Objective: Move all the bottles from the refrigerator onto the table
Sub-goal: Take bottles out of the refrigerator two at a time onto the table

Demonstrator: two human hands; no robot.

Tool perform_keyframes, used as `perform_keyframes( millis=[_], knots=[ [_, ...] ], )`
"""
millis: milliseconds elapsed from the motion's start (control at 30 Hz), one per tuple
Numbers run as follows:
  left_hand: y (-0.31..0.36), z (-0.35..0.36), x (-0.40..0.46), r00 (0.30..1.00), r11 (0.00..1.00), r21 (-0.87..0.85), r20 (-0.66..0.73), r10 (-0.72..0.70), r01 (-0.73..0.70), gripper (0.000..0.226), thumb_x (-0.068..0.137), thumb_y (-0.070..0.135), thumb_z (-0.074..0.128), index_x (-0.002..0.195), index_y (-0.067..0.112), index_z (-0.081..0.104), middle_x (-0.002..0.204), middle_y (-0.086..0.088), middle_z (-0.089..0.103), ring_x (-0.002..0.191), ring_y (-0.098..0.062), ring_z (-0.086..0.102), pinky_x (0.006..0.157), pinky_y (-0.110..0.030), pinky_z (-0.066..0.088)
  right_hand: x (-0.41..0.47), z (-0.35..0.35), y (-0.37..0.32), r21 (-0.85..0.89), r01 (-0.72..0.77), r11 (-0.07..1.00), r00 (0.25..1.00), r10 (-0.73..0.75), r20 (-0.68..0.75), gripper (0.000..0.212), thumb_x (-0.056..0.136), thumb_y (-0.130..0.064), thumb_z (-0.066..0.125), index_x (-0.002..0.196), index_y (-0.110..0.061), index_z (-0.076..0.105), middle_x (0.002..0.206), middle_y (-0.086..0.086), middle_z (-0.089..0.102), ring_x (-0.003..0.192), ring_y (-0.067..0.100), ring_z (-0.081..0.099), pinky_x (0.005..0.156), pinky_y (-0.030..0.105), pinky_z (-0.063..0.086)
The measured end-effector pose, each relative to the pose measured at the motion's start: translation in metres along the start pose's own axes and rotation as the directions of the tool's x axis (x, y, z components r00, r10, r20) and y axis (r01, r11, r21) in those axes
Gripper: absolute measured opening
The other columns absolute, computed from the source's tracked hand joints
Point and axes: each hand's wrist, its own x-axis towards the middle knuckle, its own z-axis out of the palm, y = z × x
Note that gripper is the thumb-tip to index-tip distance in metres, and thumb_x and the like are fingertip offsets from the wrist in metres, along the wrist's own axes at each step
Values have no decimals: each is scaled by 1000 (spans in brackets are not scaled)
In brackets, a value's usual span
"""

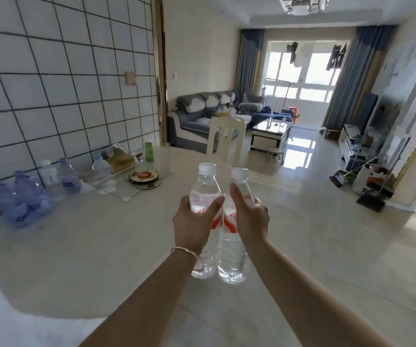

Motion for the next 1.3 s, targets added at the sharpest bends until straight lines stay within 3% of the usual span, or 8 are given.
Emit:
perform_keyframes(
  millis=[133,300,400,667,833,1000,1100,1300],
  knots=[
    [-15,14,68,996,999,-25,-84,-43,41,27,69,43,76,83,32,56,83,18,63,75,8,58,58,-5,41,72,52,5,-7,21,1000,992,-20,127,100,62,-84,48,131,-12,53,125,11,62,116,28,56,100,48,45],
    [-43,19,162,966,998,1,-252,-57,59,56,65,54,74,109,22,61,102,6,68,94,-12,63,77,-22,43,161,128,10,31,-29,999,929,15,369,81,70,-73,55,122,-11,55,137,8,49,120,24,51,105,40,40],
    [-58,12,213,935,993,46,-344,-89,112,76,54,67,66,110,17,61,108,-1,67,102,-19,61,85,-28,43,198,178,10,22,-89,996,860,66,507,100,56,-83,57,127,-13,56,131,5,55,111,18,56,102,37,43],
    [-113,-46,312,820,972,8,-539,-194,236,53,70,52,73,107,18,59,98,6,64,87,-11,60,64,-14,39,246,326,18,-114,-130,985,675,172,718,113,35,-91,54,116,-12,63,107,10,68,95,27,66,87,43,54],
    [-165,-107,374,738,949,-14,-625,-254,314,50,68,48,76,104,18,59,96,5,66,89,-14,62,76,-23,42,248,432,34,-132,-117,984,569,175,804,105,37,-90,54,113,-17,66,93,6,66,79,20,59,69,34,47],
    [-210,-175,438,707,916,-28,-627,-327,399,38,68,46,76,92,25,55,81,19,60,76,0,58,70,-20,40,244,537,46,-169,-128,977,536,212,817,113,39,-91,55,126,-19,58,112,4,63,102,23,60,98,45,48],
    [-232,-215,476,702,916,-26,-634,-325,401,39,66,44,79,91,25,55,82,18,61,76,2,58,66,-15,42,248,596,47,-176,-120,977,527,213,823,120,33,-95,52,124,-17,59,99,3,56,88,19,53,86,40,49],
    [-277,-284,543,714,927,35,-649,-262,372,49,60,47,81,95,27,53,84,18,61,79,4,59,66,-10,44,256,707,44,-77,-60,995,525,97,846,66,66,-73,56,109,-25,65,111,2,66,99,16,61,87,38,48]
  ],
)
